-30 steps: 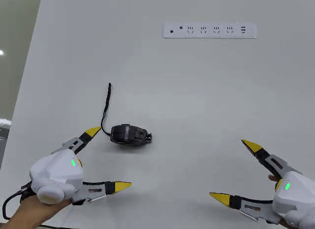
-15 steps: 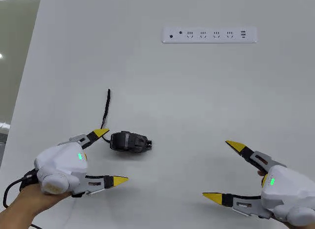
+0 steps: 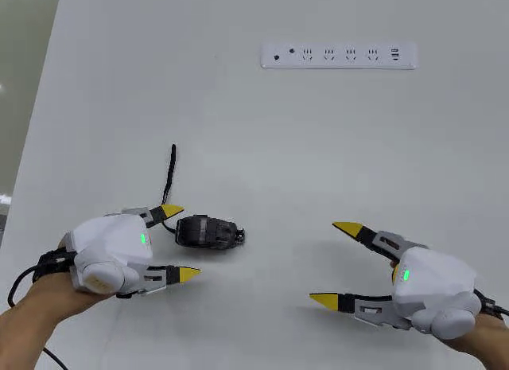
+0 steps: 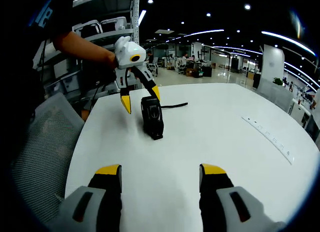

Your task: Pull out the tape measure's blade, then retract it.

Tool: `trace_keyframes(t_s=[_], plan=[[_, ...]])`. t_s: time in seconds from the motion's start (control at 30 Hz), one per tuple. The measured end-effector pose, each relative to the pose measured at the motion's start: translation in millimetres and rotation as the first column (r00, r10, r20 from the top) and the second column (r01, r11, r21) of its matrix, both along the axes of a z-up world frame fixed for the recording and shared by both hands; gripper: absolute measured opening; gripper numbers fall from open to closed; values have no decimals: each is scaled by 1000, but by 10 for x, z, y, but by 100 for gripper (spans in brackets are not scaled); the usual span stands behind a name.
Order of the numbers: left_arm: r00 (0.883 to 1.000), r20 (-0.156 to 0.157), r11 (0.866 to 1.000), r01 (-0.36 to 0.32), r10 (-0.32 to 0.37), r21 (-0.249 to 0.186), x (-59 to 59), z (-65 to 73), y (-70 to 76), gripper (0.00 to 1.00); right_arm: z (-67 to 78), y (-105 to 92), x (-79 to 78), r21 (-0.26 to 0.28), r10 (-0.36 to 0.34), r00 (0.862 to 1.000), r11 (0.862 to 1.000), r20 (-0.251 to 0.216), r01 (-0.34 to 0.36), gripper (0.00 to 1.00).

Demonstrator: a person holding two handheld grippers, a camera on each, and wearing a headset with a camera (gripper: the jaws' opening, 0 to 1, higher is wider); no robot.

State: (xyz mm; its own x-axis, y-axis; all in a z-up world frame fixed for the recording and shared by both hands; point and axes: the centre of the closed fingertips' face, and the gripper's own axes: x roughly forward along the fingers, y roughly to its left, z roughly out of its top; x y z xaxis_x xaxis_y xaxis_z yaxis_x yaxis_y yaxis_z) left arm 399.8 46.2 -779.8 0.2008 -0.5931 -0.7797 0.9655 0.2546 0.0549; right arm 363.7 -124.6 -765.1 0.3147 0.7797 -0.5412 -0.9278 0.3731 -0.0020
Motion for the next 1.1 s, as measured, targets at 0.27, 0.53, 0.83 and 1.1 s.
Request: trace_keyframes(t_s=[0.27,0.53,0.83,1.1], plan=[[998,-18,997,61,-60,53,42,-127,13,41,-53,156,98,-4,41,999,999,6,-41,56],[996,-25,994,86,-84,74,101,-171,14,34,-124,318,188,-3,83,997,997,7,-83,52],[995,-30,992,100,-97,78,103,-192,4,30,-217,516,254,1,116,993,993,2,-116,46],[995,-36,991,95,-93,90,106,-196,6,29,-330,660,288,-12,149,989,989,4,-149,41]])
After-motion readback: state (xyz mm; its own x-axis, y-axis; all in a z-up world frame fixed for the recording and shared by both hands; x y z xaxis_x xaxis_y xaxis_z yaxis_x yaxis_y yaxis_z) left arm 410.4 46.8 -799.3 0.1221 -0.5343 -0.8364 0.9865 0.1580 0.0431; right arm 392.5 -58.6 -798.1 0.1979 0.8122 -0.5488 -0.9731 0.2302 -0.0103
